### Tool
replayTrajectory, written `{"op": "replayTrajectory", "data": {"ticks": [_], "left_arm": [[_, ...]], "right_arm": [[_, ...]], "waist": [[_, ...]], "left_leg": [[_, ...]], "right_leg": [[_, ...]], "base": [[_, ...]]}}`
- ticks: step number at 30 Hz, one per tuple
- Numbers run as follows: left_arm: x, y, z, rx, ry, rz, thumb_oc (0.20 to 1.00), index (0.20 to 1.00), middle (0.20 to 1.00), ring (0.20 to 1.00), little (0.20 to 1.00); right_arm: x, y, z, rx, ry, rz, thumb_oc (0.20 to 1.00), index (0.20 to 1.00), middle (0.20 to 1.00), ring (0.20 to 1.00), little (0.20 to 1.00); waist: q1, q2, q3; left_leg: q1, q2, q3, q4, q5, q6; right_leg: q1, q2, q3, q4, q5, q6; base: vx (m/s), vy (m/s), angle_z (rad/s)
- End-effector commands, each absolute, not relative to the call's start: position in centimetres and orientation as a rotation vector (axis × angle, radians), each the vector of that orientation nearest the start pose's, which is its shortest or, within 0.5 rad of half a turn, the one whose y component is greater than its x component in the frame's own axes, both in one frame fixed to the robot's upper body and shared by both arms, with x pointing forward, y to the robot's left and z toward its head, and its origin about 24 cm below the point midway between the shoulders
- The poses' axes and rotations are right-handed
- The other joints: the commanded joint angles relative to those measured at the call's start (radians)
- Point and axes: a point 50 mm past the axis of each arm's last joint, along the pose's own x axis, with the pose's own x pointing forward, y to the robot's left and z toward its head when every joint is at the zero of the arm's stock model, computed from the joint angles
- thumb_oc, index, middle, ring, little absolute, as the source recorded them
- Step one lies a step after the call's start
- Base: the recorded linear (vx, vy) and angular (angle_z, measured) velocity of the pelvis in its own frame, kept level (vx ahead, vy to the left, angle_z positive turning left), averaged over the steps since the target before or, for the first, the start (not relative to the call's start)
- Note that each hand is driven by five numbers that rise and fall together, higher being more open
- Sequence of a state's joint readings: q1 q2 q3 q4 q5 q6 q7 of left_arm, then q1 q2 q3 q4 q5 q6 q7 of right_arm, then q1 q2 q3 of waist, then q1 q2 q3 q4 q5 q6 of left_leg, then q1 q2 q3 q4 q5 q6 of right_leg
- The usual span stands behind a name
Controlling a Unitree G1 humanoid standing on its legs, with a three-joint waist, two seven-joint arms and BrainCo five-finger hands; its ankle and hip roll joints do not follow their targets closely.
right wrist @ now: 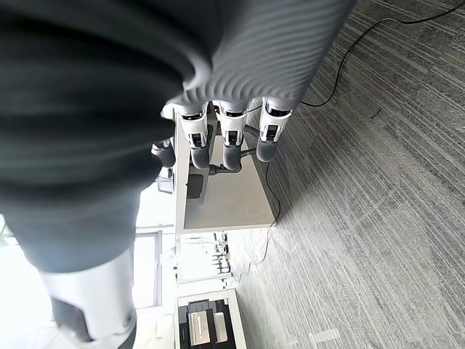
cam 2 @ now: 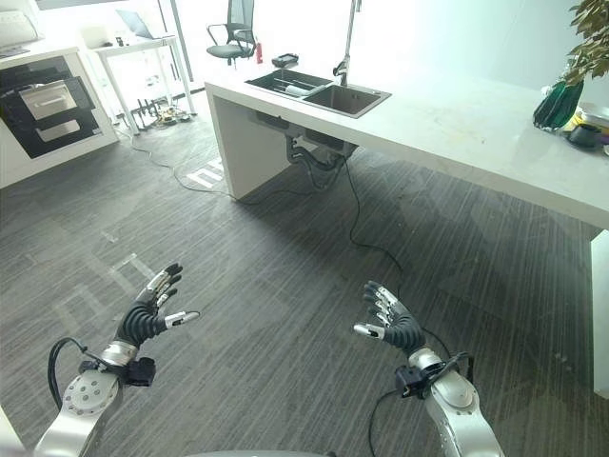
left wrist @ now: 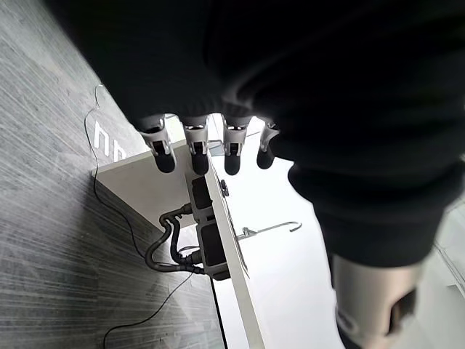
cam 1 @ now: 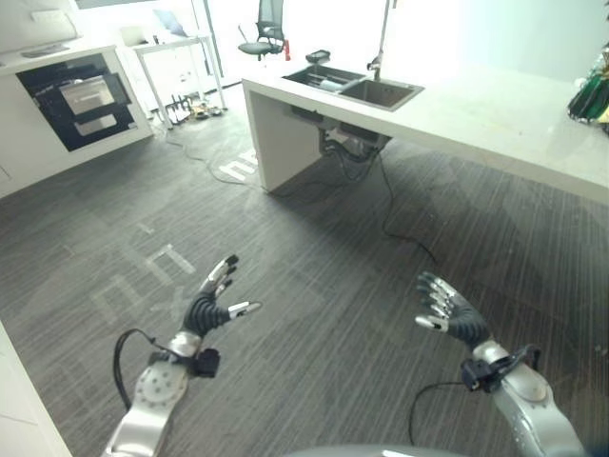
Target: Place the dishes in the dishwasher.
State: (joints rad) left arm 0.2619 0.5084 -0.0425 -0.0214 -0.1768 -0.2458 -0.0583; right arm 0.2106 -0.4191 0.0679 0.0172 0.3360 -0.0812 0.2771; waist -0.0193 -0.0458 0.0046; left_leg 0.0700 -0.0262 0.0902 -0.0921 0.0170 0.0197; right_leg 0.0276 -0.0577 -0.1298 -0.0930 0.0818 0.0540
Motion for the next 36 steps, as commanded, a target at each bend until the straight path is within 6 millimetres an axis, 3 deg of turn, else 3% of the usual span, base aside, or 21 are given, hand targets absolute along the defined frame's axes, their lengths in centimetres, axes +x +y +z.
{"op": "replayTrajectory", "data": {"ticks": [1, 11, 16, 31, 33, 34, 36], "left_arm": [[21.4, 23.2, 4.9, 0.234, -0.102, -0.12, 1.0, 1.0, 1.0, 1.0, 1.0], [21.4, 23.6, 5.2, -0.043, -0.162, 0.016, 1.0, 1.0, 1.0, 1.0, 1.0], [21.2, 23.3, 5.1, -0.245, -0.18, 0.071, 1.0, 1.0, 1.0, 1.0, 1.0], [20.6, 23.1, 5.9, -0.181, -0.2, 0.003, 1.0, 1.0, 1.0, 1.0, 1.0], [20.8, 22.9, 6.1, -0.174, -0.214, -0.014, 1.0, 1.0, 1.0, 1.0, 1.0], [20.8, 22.8, 6.1, -0.171, -0.226, -0.016, 1.0, 1.0, 1.0, 1.0, 1.0], [20.7, 22.8, 5.6, -0.201, -0.199, -0.017, 1.0, 1.0, 1.0, 1.0, 1.0]], "right_arm": [[22.4, -20.8, 5.0, -0.048, -0.035, 0.305, 1.0, 1.0, 1.0, 1.0, 1.0], [22.1, -19.9, 5.2, -0.008, -0.059, 0.314, 1.0, 1.0, 1.0, 1.0, 1.0], [21.8, -19.2, 4.9, 0.122, -0.051, 0.323, 1.0, 1.0, 1.0, 1.0, 1.0], [21.0, -19.7, 5.5, 0.118, -0.067, 0.331, 1.0, 1.0, 1.0, 1.0, 1.0], [21.3, -19.9, 5.9, 0.103, -0.086, 0.345, 1.0, 1.0, 1.0, 1.0, 1.0], [21.5, -20.2, 6.1, 0.075, -0.095, 0.357, 1.0, 1.0, 1.0, 1.0, 1.0], [21.6, -20.4, 5.9, 0.053, -0.085, 0.357, 1.0, 1.0, 1.0, 1.0, 1.0]], "waist": [[0.007, 0.026, -0.011], [0.015, 0.019, -0.01], [0.021, 0.01, -0.005], [0.014, 0.006, 0.036], [0.019, -0.01, 0.084], [0.021, -0.017, 0.125], [0.02, -0.01, 0.145]], "left_leg": [[0.007, 0.007, 0.022, 0.005, 0.007, -0.025], [0.002, 0.006, 0.018, 0.005, 0.01, -0.023], [0.0, 0.006, 0.015, 0.005, 0.012, -0.022], [0.024, 0.014, 0.027, 0.005, 0.025, -0.027], [-0.062, 0.012, 0.043, 0.196, 0.027, -0.055], [-0.191, 0.031, 0.046, 0.438, 0.09, -0.088], [-0.232, 0.079, 0.091, 0.417, 0.119, -0.097]], "right_leg": [[0.047, 0.006, -0.064, 0.006, 0.0, 0.048], [0.048, 0.002, -0.072, 0.006, 0.001, 0.047], [0.049, 0.005, -0.079, 0.006, -0.001, 0.042], [0.056, 0.043, -0.055, 0.006, -0.012, 0.017], [0.067, 0.031, -0.066, 0.01, -0.008, -0.004], [0.066, 0.024, -0.072, 0.026, -0.009, -0.031], [0.072, 0.028, -0.081, 0.04, -0.021, -0.032]], "base": [[0.0, 0.0, 0.0], [0.0, -0.009, 0.03], [-0.01, -0.049, 0.07], [0.01, -0.121, 0.06], [-0.05, -0.161, 0.08], [-0.04, -0.11, 0.2], [0.08, 0.0, 0.27]]}}
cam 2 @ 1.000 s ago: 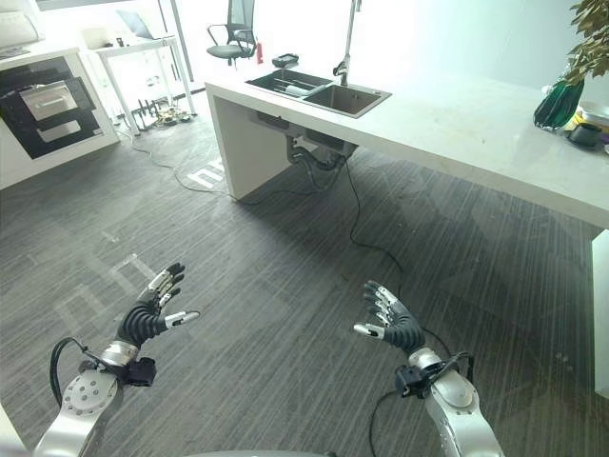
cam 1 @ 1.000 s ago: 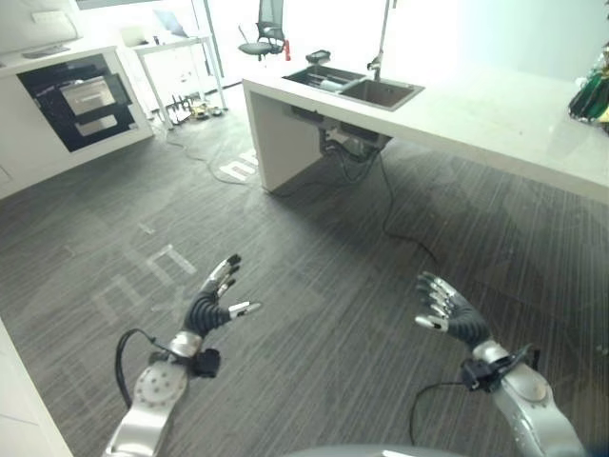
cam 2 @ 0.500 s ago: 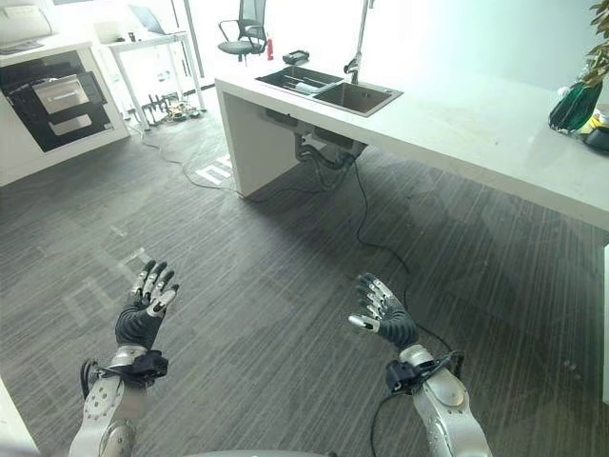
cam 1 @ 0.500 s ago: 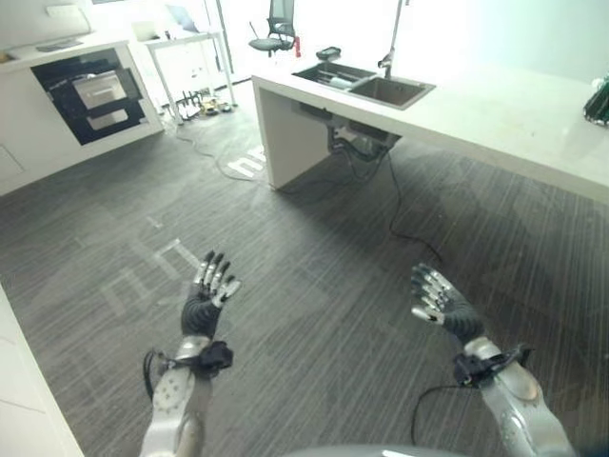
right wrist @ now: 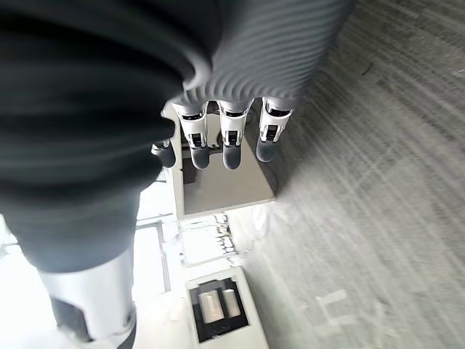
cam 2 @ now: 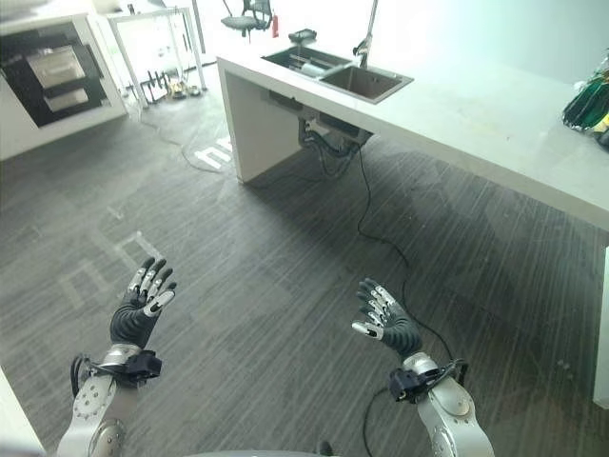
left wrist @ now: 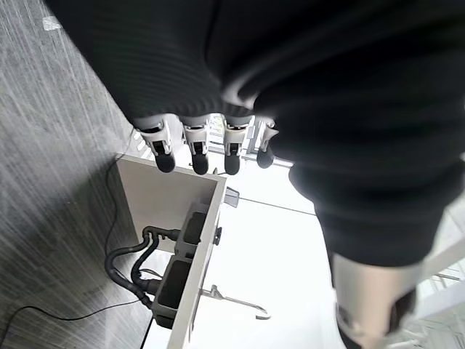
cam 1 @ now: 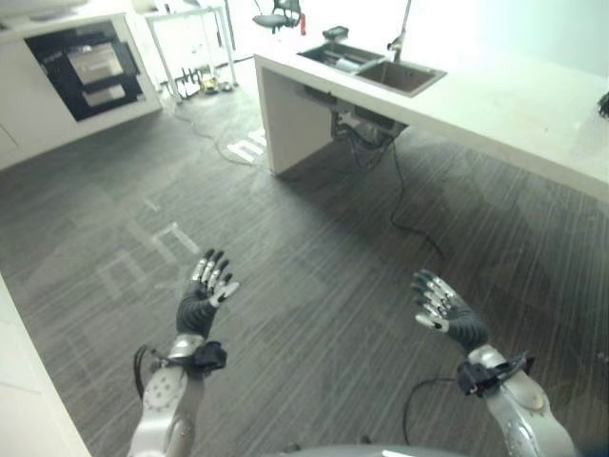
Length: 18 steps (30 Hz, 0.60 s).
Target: Place the dishes in the dishwasher.
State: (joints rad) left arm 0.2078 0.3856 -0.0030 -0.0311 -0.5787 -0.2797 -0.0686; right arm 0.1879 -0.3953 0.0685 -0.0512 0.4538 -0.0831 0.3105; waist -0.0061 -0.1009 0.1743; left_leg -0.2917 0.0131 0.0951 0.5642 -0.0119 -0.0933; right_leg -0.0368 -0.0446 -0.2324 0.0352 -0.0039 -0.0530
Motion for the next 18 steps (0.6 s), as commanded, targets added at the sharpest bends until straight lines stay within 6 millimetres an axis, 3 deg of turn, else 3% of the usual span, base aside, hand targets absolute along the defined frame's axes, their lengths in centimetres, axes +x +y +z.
{"op": "replayTrajectory", "data": {"ticks": [1, 2, 3, 5, 7, 10, 14, 16, 18], "left_arm": [[20.6, 22.9, 5.3, -0.236, -0.18, -0.016, 1.0, 1.0, 1.0, 1.0, 1.0], [20.4, 22.9, 4.8, -0.273, -0.154, -0.01, 1.0, 1.0, 1.0, 1.0, 1.0], [20.2, 22.8, 4.7, -0.27, -0.15, -0.009, 1.0, 1.0, 1.0, 1.0, 1.0], [19.6, 22.9, 4.6, -0.268, -0.151, -0.001, 1.0, 1.0, 1.0, 1.0, 1.0], [18.8, 23.2, 4.2, -0.274, -0.146, 0.018, 1.0, 1.0, 1.0, 1.0, 1.0], [18.6, 23.7, 4.4, -0.267, -0.152, 0.024, 1.0, 1.0, 1.0, 1.0, 1.0], [19.7, 23.8, 5.1, -0.222, -0.157, -0.031, 1.0, 1.0, 1.0, 1.0, 1.0], [20.2, 23.5, 5.5, -0.181, -0.161, -0.078, 1.0, 1.0, 1.0, 1.0, 1.0], [20.5, 23.4, 5.5, -0.164, -0.152, -0.098, 1.0, 1.0, 1.0, 1.0, 1.0]], "right_arm": [[21.6, -20.5, 5.9, 0.05, -0.078, 0.355, 1.0, 1.0, 1.0, 1.0, 1.0], [21.6, -20.6, 5.9, 0.047, -0.072, 0.353, 1.0, 1.0, 1.0, 1.0, 1.0], [21.4, -20.8, 6.0, 0.041, -0.073, 0.353, 1.0, 1.0, 1.0, 1.0, 1.0], [21.1, -21.1, 6.1, 0.03, -0.077, 0.354, 1.0, 1.0, 1.0, 1.0, 1.0], [20.7, -21.6, 5.9, 0.021, -0.065, 0.362, 1.0, 1.0, 1.0, 1.0, 1.0], [20.3, -21.9, 6.0, 0.017, -0.049, 0.37, 1.0, 1.0, 1.0, 1.0, 1.0], [20.2, -22.1, 6.1, 0.051, -0.052, 0.321, 1.0, 1.0, 1.0, 1.0, 1.0], [20.4, -21.6, 6.2, 0.07, -0.067, 0.294, 1.0, 1.0, 1.0, 1.0, 1.0], [20.6, -21.3, 6.1, 0.084, -0.075, 0.281, 1.0, 1.0, 1.0, 1.0, 1.0]], "waist": [[0.005, 0.051, -0.025], [0.005, 0.068, -0.03], [0.009, 0.076, -0.032], [0.021, 0.09, -0.033], [0.029, 0.096, -0.036], [0.035, 0.086, -0.053], [0.061, 0.045, -0.074], [0.072, 0.024, -0.084], [0.08, 0.033, -0.096]], "left_leg": [[0.141, 0.062, 0.114, -0.305, 0.158, 0.013], [0.158, 0.105, 0.155, -0.502, 0.203, 0.004], [0.173, 0.12, 0.152, -0.594, 0.252, -0.008], [0.149, 0.157, 0.092, -0.651, 0.328, -0.033], [0.11, 0.187, 0.032, -0.651, 0.351, -0.051], [0.152, 0.173, 0.056, -0.651, 0.268, -0.024], [0.11, 0.093, 0.085, -0.557, 0.189, 0.033], [0.134, 0.044, 0.086, -0.565, 0.165, 0.069], [0.165, 0.014, 0.077, -0.583, 0.148, 0.097]], "right_leg": [[0.143, 0.017, 0.019, -0.087, 0.058, 0.08], [0.167, 0.02, 0.01, -0.097, 0.043, 0.096], [0.188, 0.021, 0.008, -0.105, 0.035, 0.102], [0.225, 0.033, 0.024, -0.11, 0.013, 0.095], [0.263, 0.032, 0.054, -0.092, -0.032, 0.089], [0.296, -0.024, 0.078, -0.061, -0.058, 0.122], [0.356, -0.1, 0.077, -0.025, -0.061, 0.189], [0.307, -0.174, 0.047, 0.094, 0.054, 0.223], [0.264, -0.219, 0.035, 0.22, 0.131, 0.225]], "base": [[0.29, 0.181, 0.01], [0.34, 0.248, -0.16], [0.41, 0.307, -0.25], [0.36, 0.285, -0.13], [0.49, 0.435, -0.15], [0.47, 0.473, -0.6], [0.37, 0.384, -0.24], [0.39, 0.448, 0.18], [0.34, 0.436, 0.66]]}}
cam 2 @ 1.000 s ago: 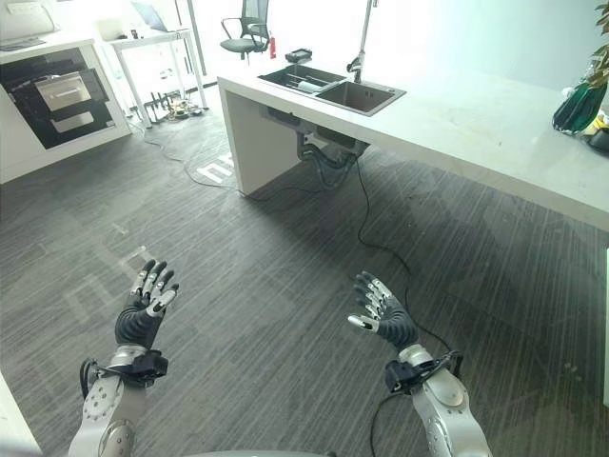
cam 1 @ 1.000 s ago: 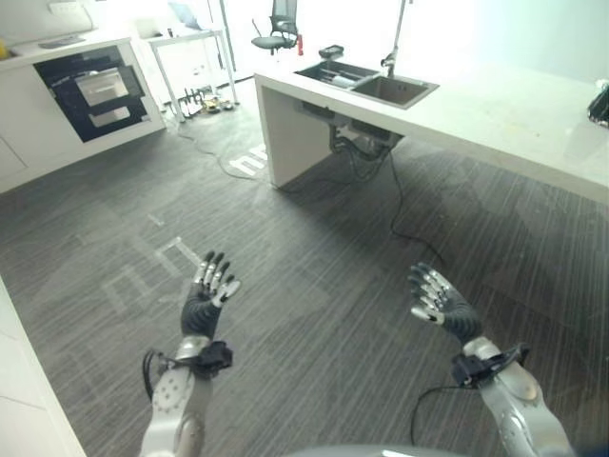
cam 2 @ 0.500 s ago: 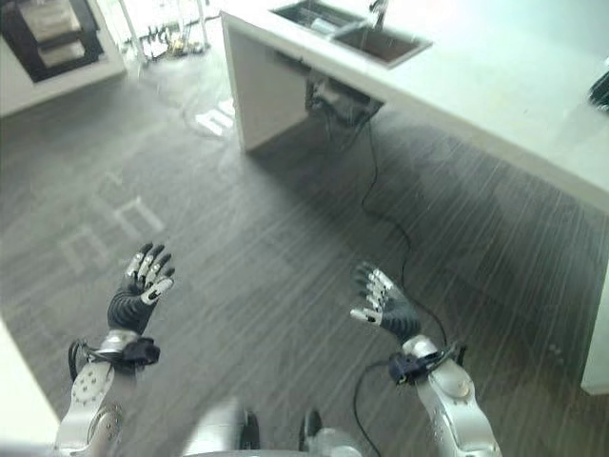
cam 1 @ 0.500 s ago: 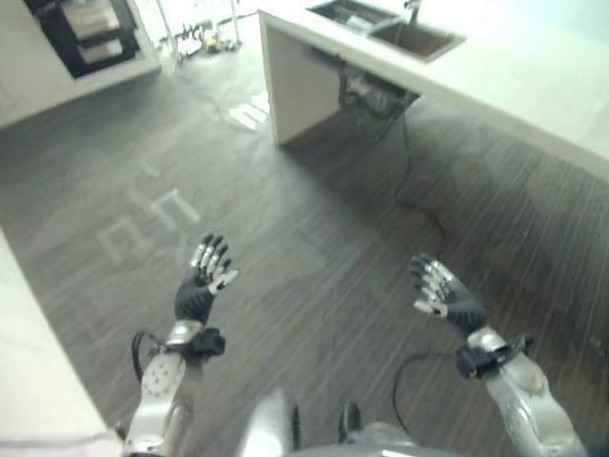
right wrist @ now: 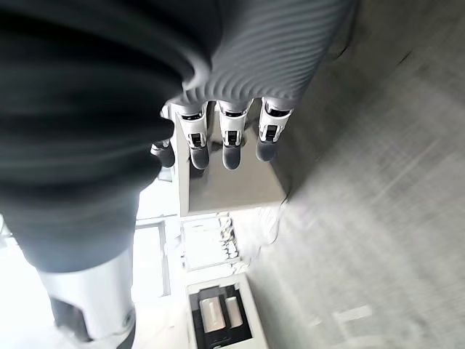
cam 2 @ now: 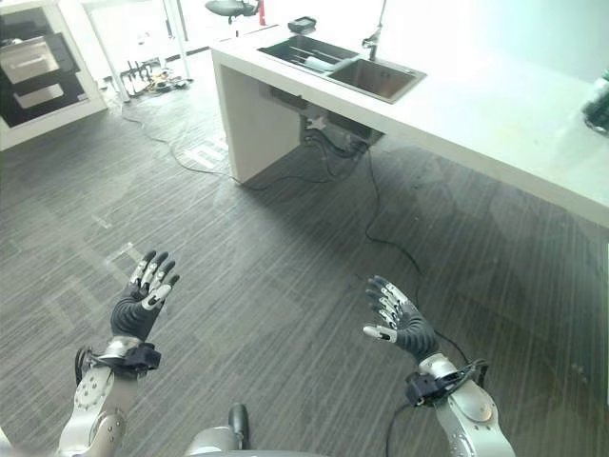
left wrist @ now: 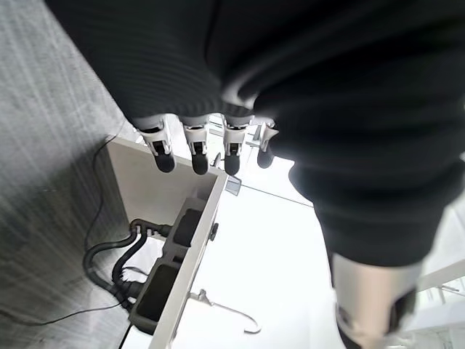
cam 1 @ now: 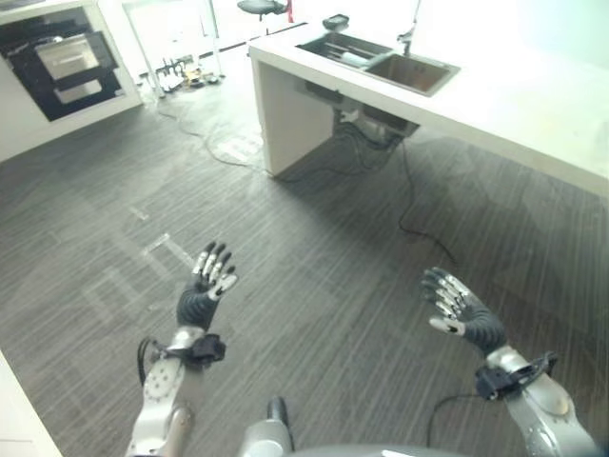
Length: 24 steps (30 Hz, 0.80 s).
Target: Place the dishes in the dishwasher.
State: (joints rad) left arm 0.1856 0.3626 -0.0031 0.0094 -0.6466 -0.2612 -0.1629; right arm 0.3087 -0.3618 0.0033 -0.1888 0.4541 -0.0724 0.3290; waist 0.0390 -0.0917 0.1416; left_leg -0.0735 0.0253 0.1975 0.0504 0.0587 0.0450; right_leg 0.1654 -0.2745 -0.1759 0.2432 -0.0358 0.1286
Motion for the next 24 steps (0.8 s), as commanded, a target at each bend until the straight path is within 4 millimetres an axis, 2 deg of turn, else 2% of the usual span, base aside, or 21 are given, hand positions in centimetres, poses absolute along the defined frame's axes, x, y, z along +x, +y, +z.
{"op": "replayTrajectory", "data": {"ticks": [1, 2, 4, 6, 8, 10, 11, 12, 14, 15, 16, 18, 20, 22, 23, 24], "left_arm": [[20.6, 23.5, 5.6, -0.157, -0.149, -0.107, 1.0, 1.0, 1.0, 1.0, 1.0], [20.5, 23.5, 5.7, -0.146, -0.146, -0.102, 1.0, 1.0, 1.0, 1.0, 1.0], [20.6, 23.4, 5.7, -0.147, -0.142, -0.092, 1.0, 1.0, 1.0, 1.0, 1.0], [20.5, 23.3, 5.7, -0.163, -0.138, -0.098, 1.0, 1.0, 1.0, 1.0, 1.0], [20.3, 23.2, 5.8, -0.154, -0.143, -0.111, 1.0, 1.0, 1.0, 1.0, 1.0], [20.2, 22.9, 5.8, -0.157, -0.14, -0.108, 1.0, 1.0, 1.0, 1.0, 1.0], [20.3, 22.5, 5.6, -0.167, -0.13, -0.117, 1.0, 1.0, 1.0, 1.0, 1.0], [20.4, 21.9, 5.4, -0.17, -0.121, -0.14, 1.0, 1.0, 1.0, 1.0, 1.0], [20.5, 21.2, 5.1, -0.161, -0.112, -0.177, 1.0, 1.0, 1.0, 1.0, 1.0], [20.6, 20.7, 5.0, -0.149, -0.105, -0.201, 1.0, 1.0, 1.0, 1.0, 1.0], [20.6, 20.6, 5.0, -0.143, -0.101, -0.208, 1.0, 1.0, 1.0, 1.0, 1.0], [20.5, 20.7, 5.0, -0.141, -0.099, -0.203, 1.0, 1.0, 1.0, 1.0, 1.0], [20.6, 20.7, 5.1, -0.144, -0.1, -0.202, 1.0, 1.0, 1.0, 1.0, 1.0], [20.5, 21.0, 5.1, -0.151, -0.095, -0.189, 1.0, 1.0, 1.0, 1.0, 1.0], [20.4, 21.1, 5.0, -0.172, -0.088, -0.174, 1.0, 1.0, 1.0, 1.0, 1.0], [20.4, 20.7, 5.0, -0.19, -0.091, -0.171, 1.0, 1.0, 1.0, 1.0, 1.0]], "right_arm": [[20.4, -21.2, 6.0, 0.091, -0.078, 0.28, 1.0, 1.0, 1.0, 1.0, 1.0], [20.3, -20.9, 5.9, 0.093, -0.076, 0.292, 1.0, 1.0, 1.0, 1.0, 1.0], [20.4, -20.7, 5.7, 0.089, -0.067, 0.294, 1.0, 1.0, 1.0, 1.0, 1.0], [20.1, -20.7, 5.5, 0.09, -0.058, 0.299, 1.0, 1.0, 1.0, 1.0, 1.0], [19.9, -21.0, 5.6, 0.092, -0.059, 0.3, 1.0, 1.0, 1.0, 1.0, 1.0], [19.8, -21.3, 5.7, 0.102, -0.063, 0.299, 1.0, 1.0, 1.0, 1.0, 1.0], [19.9, -21.5, 5.7, 0.098, -0.06, 0.291, 1.0, 1.0, 1.0, 1.0, 1.0], [20.0, -21.5, 5.7, 0.095, -0.057, 0.276, 1.0, 1.0, 1.0, 1.0, 1.0], [19.9, -21.6, 5.6, 0.1, -0.054, 0.249, 1.0, 1.0, 1.0, 1.0, 1.0], [19.8, -21.7, 5.5, 0.105, -0.053, 0.232, 1.0, 1.0, 1.0, 1.0, 1.0], [19.7, -21.9, 5.5, 0.105, -0.052, 0.229, 1.0, 1.0, 1.0, 1.0, 1.0], [19.6, -22.0, 5.6, 0.098, -0.053, 0.242, 1.0, 1.0, 1.0, 1.0, 1.0], [19.7, -22.2, 5.9, 0.085, -0.058, 0.244, 1.0, 1.0, 1.0, 1.0, 1.0], [19.7, -22.3, 6.2, 0.082, -0.065, 0.241, 1.0, 1.0, 1.0, 1.0, 1.0], [19.9, -22.3, 6.5, 0.071, -0.073, 0.24, 1.0, 1.0, 1.0, 1.0, 1.0], [20.2, -22.2, 7.0, 0.06, -0.094, 0.254, 1.0, 1.0, 1.0, 1.0, 1.0]], "waist": [[0.034, 0.033, -0.067], [0.025, 0.049, -0.066], [0.009, 0.063, -0.061], [0.003, 0.064, -0.059], [-0.007, 0.059, -0.042], [-0.032, 0.051, -0.023], [-0.053, 0.049, -0.018], [-0.078, 0.046, -0.019], [-0.11, 0.046, -0.024], [-0.127, 0.052, -0.028], [-0.131, 0.054, -0.029], [-0.137, 0.052, -0.041], [-0.144, 0.058, -0.056], [-0.154, 0.071, -0.075], [-0.157, 0.083, -0.082], [-0.155, 0.089, -0.079]], "left_leg": [[-0.036, -0.012, -0.03, -0.073, 0.064, -0.027], [0.009, -0.029, -0.036, -0.085, 0.044, -0.013], [0.045, -0.045, -0.065, -0.1, 0.033, -0.002], [0.065, -0.059, -0.091, -0.109, 0.031, 0.0], [0.118, -0.067, -0.106, -0.131, 0.017, -0.009], [0.158, -0.069, -0.105, -0.138, -0.005, -0.022], [0.176, -0.074, -0.114, -0.138, -0.023, -0.025], [0.193, -0.089, -0.137, -0.138, -0.043, -0.021], [0.217, -0.103, -0.165, -0.138, -0.068, -0.011], [0.244, -0.103, -0.165, -0.138, -0.09, -0.005], [0.263, -0.101, -0.157, -0.138, -0.107, -0.002], [0.297, -0.103, -0.137, -0.138, -0.129, -0.002], [0.32, -0.098, -0.122, -0.138, -0.137, -0.008], [0.341, -0.079, -0.105, -0.11, -0.105, -0.028], [0.333, -0.06, -0.103, -0.041, -0.042, -0.057], [0.279, -0.03, -0.105, 0.163, 0.079, -0.111]], "right_leg": [[0.035, 0.003, -0.026, 0.104, 0.194, 0.042], [-0.048, -0.005, -0.016, 0.23, 0.221, 0.028], [-0.124, 0.075, 0.014, 0.257, 0.157, -0.003], [-0.154, 0.143, -0.023, 0.175, 0.094, -0.02], [-0.173, 0.163, -0.108, 0.051, 0.081, -0.024], [-0.215, 0.173, -0.125, -0.08, 0.123, -0.009], [-0.245, 0.184, -0.097, -0.153, 0.158, 0.002], [-0.289, 0.194, -0.049, -0.228, 0.221, 0.017], [-0.341, 0.192, 0.001, -0.299, 0.295, 0.03], [-0.409, 0.187, 0.001, -0.33, 0.3, 0.04], [-0.417, 0.181, -0.018, -0.33, 0.303, 0.04], [-0.384, 0.181, -0.046, -0.33, 0.305, 0.033], [-0.353, 0.188, -0.045, -0.33, 0.305, 0.027], [-0.313, 0.209, -0.042, -0.33, 0.294, 0.006], [-0.289, 0.231, -0.04, -0.322, 0.272, -0.018], [-0.245, 0.261, -0.024, -0.314, 0.234, -0.059]], "base": [[0.4, 0.525, 0.55], [0.38, 0.468, 0.33], [0.32, 0.307, 0.22], [0.26, 0.135, 0.45], [0.3, 0.064, 0.67], [0.33, -0.001, 0.73], [0.42, -0.041, 0.83], [0.47, -0.058, 0.65], [0.48, -0.092, 0.76], [0.54, -0.141, 0.85], [0.58, -0.188, 0.7], [0.5, -0.197, 0.2], [0.43, -0.199, -0.33], [0.43, -0.26, -0.21], [0.46, -0.394, -0.64], [0.47, -0.447, -0.48]]}}
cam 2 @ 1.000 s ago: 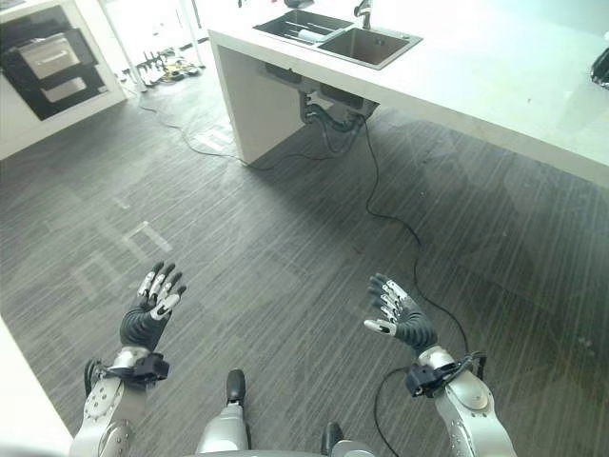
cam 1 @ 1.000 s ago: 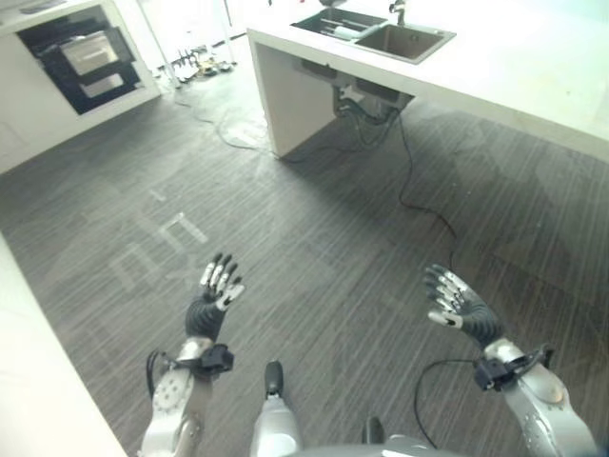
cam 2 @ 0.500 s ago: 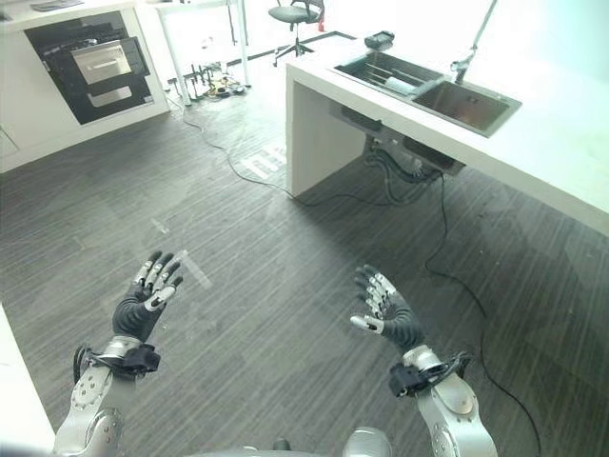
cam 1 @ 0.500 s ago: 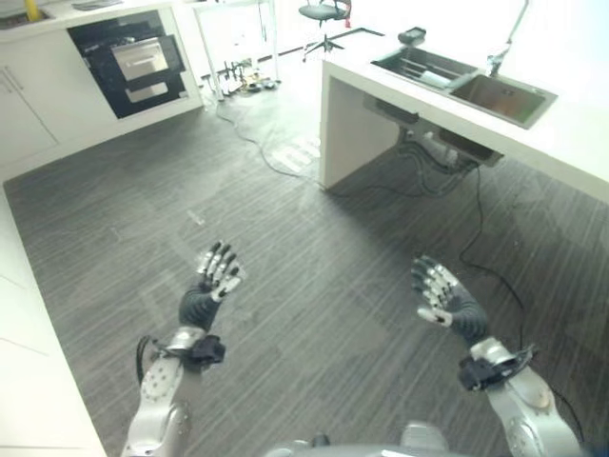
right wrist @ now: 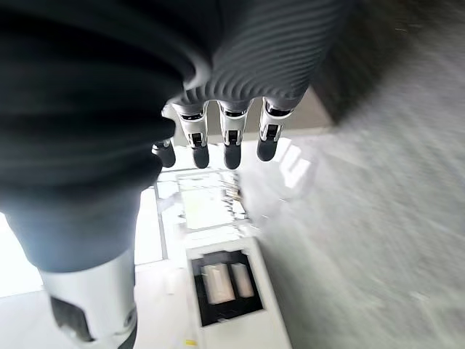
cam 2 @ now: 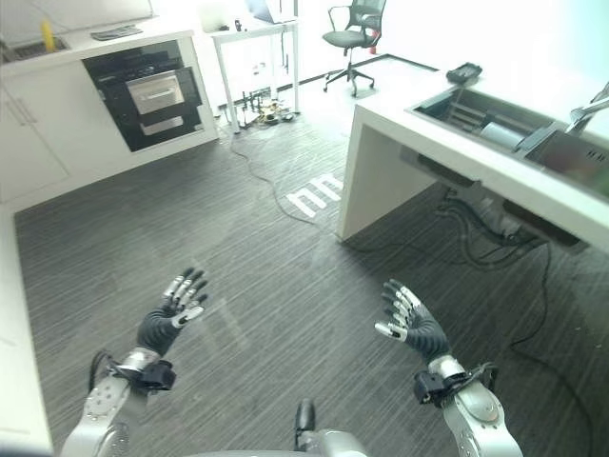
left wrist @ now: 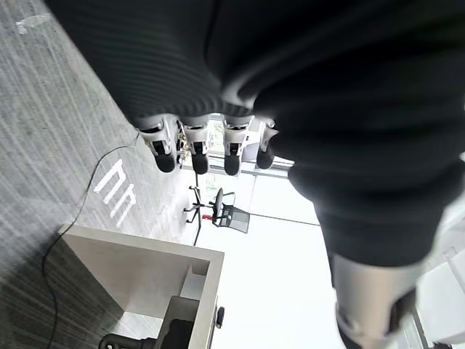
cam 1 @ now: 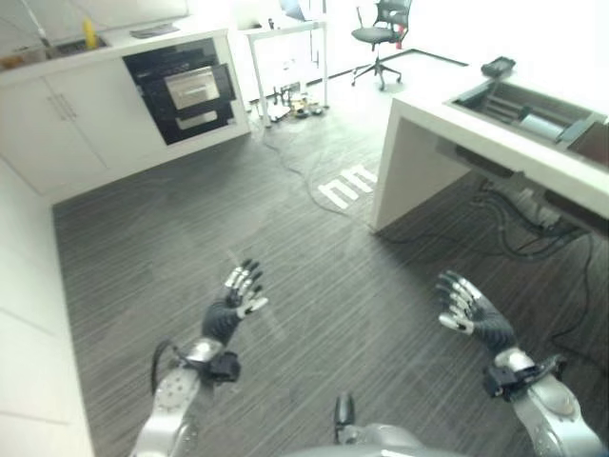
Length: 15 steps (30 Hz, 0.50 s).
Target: Place the dishes in the dishwasher.
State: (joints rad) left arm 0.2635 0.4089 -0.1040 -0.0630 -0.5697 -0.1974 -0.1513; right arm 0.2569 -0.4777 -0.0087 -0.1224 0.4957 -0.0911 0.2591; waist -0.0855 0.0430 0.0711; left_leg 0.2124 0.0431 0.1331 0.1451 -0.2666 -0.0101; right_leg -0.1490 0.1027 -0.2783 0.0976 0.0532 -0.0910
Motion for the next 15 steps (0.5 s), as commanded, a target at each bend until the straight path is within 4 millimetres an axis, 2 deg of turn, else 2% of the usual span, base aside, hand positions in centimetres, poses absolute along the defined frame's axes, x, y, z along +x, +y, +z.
{"op": "replayTrajectory", "data": {"ticks": [1, 2, 3, 4, 5, 7, 8, 9, 10, 11, 12, 13, 15], "left_arm": [[20.3, 20.4, 5.0, -0.185, -0.096, -0.176, 1.0, 1.0, 1.0, 1.0, 1.0], [20.2, 20.1, 4.9, -0.188, -0.096, -0.176, 1.0, 1.0, 1.0, 1.0, 1.0], [20.1, 19.9, 4.8, -0.19, -0.096, -0.178, 1.0, 1.0, 1.0, 1.0, 1.0], [20.0, 19.7, 4.6, -0.196, -0.09, -0.192, 1.0, 1.0, 1.0, 1.0, 1.0], [20.0, 19.8, 4.6, -0.198, -0.089, -0.194, 1.0, 1.0, 1.0, 1.0, 1.0], [19.6, 20.0, 4.7, -0.194, -0.096, -0.204, 1.0, 1.0, 1.0, 1.0, 1.0], [19.5, 20.2, 4.8, -0.187, -0.099, -0.201, 1.0, 1.0, 1.0, 1.0, 1.0], [19.3, 20.4, 4.9, -0.175, -0.104, -0.2, 1.0, 1.0, 1.0, 1.0, 1.0], [19.0, 20.6, 4.9, -0.176, -0.105, -0.181, 1.0, 1.0, 1.0, 1.0, 1.0], [18.8, 20.7, 4.9, -0.182, -0.111, -0.163, 1.0, 1.0, 1.0, 1.0, 1.0], [18.8, 20.7, 4.9, -0.181, -0.112, -0.163, 1.0, 1.0, 1.0, 1.0, 1.0], [19.7, 20.2, 4.9, -0.17, -0.115, -0.191, 1.0, 1.0, 1.0, 1.0, 1.0], [20.2, 20.1, 5.0, -0.173, -0.111, -0.196, 1.0, 1.0, 1.0, 1.0, 1.0]], "right_arm": [[20.3, -22.1, 7.2, 0.053, -0.107, 0.261, 1.0, 1.0, 1.0, 1.0, 1.0], [20.5, -22.2, 7.5, 0.049, -0.119, 0.268, 1.0, 1.0, 1.0, 1.0, 1.0], [20.5, -22.3, 7.6, 0.045, -0.125, 0.27, 1.0, 1.0, 1.0, 1.0, 1.0], [20.6, -22.7, 7.9, 0.024, -0.137, 0.25, 1.0, 1.0, 1.0, 1.0, 1.0], [20.7, -22.7, 8.0, 0.024, -0.139, 0.247, 1.0, 1.0, 1.0, 1.0, 1.0], [20.8, -22.9, 8.5, 0.028, -0.157, 0.252, 1.0, 1.0, 1.0, 1.0, 1.0], [20.8, -22.8, 8.6, 0.027, -0.159, 0.261, 1.0, 1.0, 1.0, 1.0, 1.0], [21.0, -22.8, 8.9, 0.019, -0.166, 0.273, 1.0, 1.0, 1.0, 1.0, 1.0], [21.1, -22.6, 9.2, 0.014, -0.173, 0.299, 1.0, 1.0, 1.0, 1.0, 1.0], [21.4, -22.1, 9.8, 0.007, -0.202, 0.333, 1.0, 1.0, 1.0, 1.0, 1.0], [21.5, -22.1, 9.8, 0.007, -0.202, 0.333, 1.0, 1.0, 1.0, 1.0, 1.0], [22.0, -21.7, 10.3, 0.021, -0.235, 0.328, 1.0, 1.0, 1.0, 1.0, 1.0], [22.1, -21.5, 10.8, 0.034, -0.254, 0.337, 1.0, 1.0, 1.0, 1.0, 1.0]], "waist": [[-0.029, -0.057, -0.005], [-0.026, -0.076, 0.007], [-0.023, -0.08, 0.013], [-0.008, -0.101, 0.033], [-0.003, -0.102, 0.037], [0.024, -0.099, 0.05], [0.034, -0.09, 0.052], [0.05, -0.085, 0.056], [0.077, -0.077, 0.052], [0.124, -0.08, 0.055], [0.126, -0.081, 0.056], [0.126, -0.09, 0.037], [0.12, -0.088, 0.033]], "left_leg": [[-0.065, -0.042, -0.034, 0.185, 0.453, -0.075], [-0.146, -0.031, -0.017, 0.355, 0.48, -0.09], [-0.19, -0.025, -0.019, 0.433, 0.481, -0.094], [-0.354, -0.014, -0.052, 0.564, 0.463, -0.067], [-0.374, -0.014, -0.053, 0.551, 0.447, -0.058], [-0.383, -0.031, -0.056, 0.369, 0.414, -0.033], [-0.374, -0.031, -0.065, 0.223, 0.416, -0.029], [-0.356, -0.046, -0.094, 0.06, 0.413, -0.023], [-0.353, -0.063, -0.183, -0.121, 0.435, -0.021], [-0.383, -0.092, -0.291, -0.177, 0.494, -0.03], [-0.383, -0.093, -0.288, -0.173, 0.491, -0.029], [-0.35, -0.097, -0.266, -0.178, 0.434, -0.005], [-0.321, -0.097, -0.262, -0.169, 0.407, 0.009]], "right_leg": [[0.093, -0.116, 0.092, -0.159, 0.122, 0.14], [0.118, -0.118, 0.119, -0.128, 0.082, 0.111], [0.125, -0.116, 0.131, -0.112, 0.067, 0.1], [0.165, -0.122, 0.169, -0.092, 0.039, 0.08], [0.172, -0.118, 0.178, -0.093, 0.036, 0.082], [0.207, -0.097, 0.23, -0.105, 0.017, 0.098], [0.219, -0.086, 0.247, -0.112, 0.01, 0.108], [0.24, -0.076, 0.279, -0.126, 0.007, 0.123], [0.257, -0.062, 0.32, -0.139, 0.004, 0.132], [0.319, -0.051, 0.387, -0.158, -0.02, 0.129], [0.321, -0.053, 0.389, -0.159, -0.02, 0.13], [0.321, -0.085, 0.375, -0.147, -0.037, 0.149], [0.304, -0.107, 0.358, -0.103, -0.05, 0.161]], "base": [[0.45, -0.446, -0.49], [0.34, -0.31, -0.4], [0.43, -0.313, -1.23], [0.32, -0.179, -1.38], [0.43, -0.115, -1.23], [0.37, 0.062, -0.66], [0.39, 0.151, -0.77], [0.47, 0.207, -0.74], [0.65, 0.289, -1.06], [0.48, 0.22, -1.22], [0.5, 0.299, -2.43], [0.24, 0.18, -2.05], [0.29, 0.235, -1.11]]}}
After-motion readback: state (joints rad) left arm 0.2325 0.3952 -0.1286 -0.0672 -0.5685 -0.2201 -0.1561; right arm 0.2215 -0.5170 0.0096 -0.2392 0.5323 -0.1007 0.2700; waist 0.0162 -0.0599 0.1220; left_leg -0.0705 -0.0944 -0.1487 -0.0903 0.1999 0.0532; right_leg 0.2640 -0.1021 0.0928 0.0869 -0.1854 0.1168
